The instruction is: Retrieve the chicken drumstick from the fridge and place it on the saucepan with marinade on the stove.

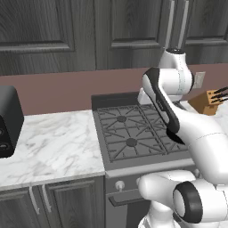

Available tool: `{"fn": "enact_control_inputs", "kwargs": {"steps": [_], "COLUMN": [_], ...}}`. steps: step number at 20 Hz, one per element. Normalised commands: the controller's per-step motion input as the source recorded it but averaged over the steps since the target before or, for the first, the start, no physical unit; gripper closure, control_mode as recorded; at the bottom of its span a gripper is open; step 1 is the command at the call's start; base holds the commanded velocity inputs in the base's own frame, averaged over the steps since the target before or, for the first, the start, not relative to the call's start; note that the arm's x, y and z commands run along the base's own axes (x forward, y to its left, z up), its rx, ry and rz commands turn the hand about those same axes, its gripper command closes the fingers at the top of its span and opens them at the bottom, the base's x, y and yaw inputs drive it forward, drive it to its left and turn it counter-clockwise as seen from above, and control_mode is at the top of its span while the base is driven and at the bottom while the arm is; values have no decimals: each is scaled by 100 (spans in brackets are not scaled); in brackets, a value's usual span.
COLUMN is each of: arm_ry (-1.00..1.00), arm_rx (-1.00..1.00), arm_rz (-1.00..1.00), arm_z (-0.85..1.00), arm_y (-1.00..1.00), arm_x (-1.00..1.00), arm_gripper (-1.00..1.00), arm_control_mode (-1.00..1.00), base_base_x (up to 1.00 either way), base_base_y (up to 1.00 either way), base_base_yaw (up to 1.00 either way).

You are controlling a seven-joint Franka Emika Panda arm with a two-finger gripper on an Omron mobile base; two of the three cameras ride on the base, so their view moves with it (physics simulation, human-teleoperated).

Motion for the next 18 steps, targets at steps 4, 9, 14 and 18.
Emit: {"fn": "enact_control_inputs", "kwargs": {"steps": [4, 9, 14, 18], "arm_ry": [2, 0, 0, 0], "arm_rx": [0, 0, 0, 0], "arm_rz": [0, 0, 0, 0], "arm_z": [-2, -4, 0, -10], "arm_y": [0, 0, 2, 27], "arm_x": [-10, -21, -11, -90], "arm_gripper": [-100, -100, -100, -100], "arm_control_mode": [-100, -100, -100, -100], "base_base_x": [0, 0, 0, 0], "base_base_y": [0, 0, 0, 0], "base_base_yaw": [0, 0, 0, 0]}}
